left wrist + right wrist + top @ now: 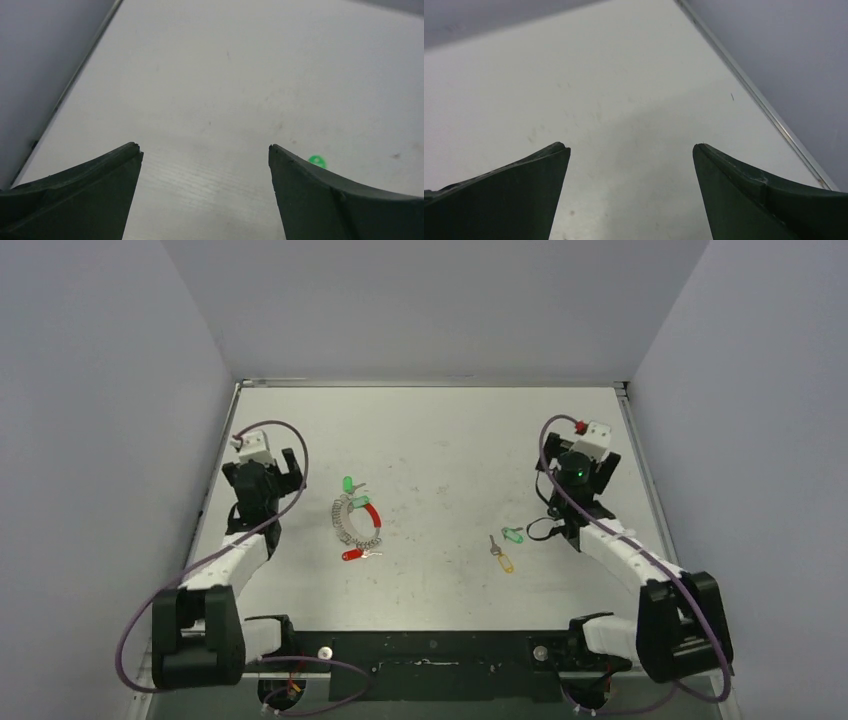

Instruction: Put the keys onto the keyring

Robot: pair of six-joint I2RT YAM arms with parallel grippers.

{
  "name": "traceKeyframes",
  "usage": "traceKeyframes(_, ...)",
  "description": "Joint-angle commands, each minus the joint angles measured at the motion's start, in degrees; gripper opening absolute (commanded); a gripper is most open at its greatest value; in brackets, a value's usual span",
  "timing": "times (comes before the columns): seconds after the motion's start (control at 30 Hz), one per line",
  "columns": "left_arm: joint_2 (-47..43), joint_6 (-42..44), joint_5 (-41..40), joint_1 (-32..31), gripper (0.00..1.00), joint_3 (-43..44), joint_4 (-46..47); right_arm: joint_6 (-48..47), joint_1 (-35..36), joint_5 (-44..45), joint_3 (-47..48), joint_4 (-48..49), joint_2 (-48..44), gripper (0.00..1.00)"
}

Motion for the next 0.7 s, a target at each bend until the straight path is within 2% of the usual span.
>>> traceKeyframes(0.0, -13.81, -17.75, -2.22, -0.03, 0.97, 9.05, -23.01, 15.43, -2.6, -7.13, 10.97, -23.63, -9.35, 1.0)
traceKeyframes(0.07, -17.79, -24.35, 0.85, 0.59, 0.97, 9.24, -28.86, 16.95, -2.64, -13.43, 12.63, -28.28, -9.59, 1.0)
traceKeyframes(0.2, -21.35, -28.61, 13.92, 0.63, 0.97, 10.18, -36.04, 17.33, -2.48, -25.84, 13.99, -33.27, -8.05, 1.0)
traceKeyframes(0.3, -19.96, -31.58, 24.99, 0.18, 0.97, 10.27, -36.16, 17.1, -2.23, -32.57, 12.35, -33.88, -8.58, 1.0)
traceKeyframes(0.4, -16.37, -33.77, 30.83, -2.83, 0.95, 10.68, -36.75, 16.53, -1.9, -36.35, 10.78, -35.77, -10.29, 1.0)
traceKeyframes(0.47, -14.13, -33.25, 29.65, -8.52, 0.94, 11.52, -38.17, 16.26, -1.8, -36.85, 9.92, -37.35, -11.53, 1.0)
traceKeyframes(0.67, -5.96, -28.85, 14.13, -24.1, 0.93, 18.06, -49.29, 18.66, -2.2, -38.4, 8.12, -40.92, -14.66, 1.0)
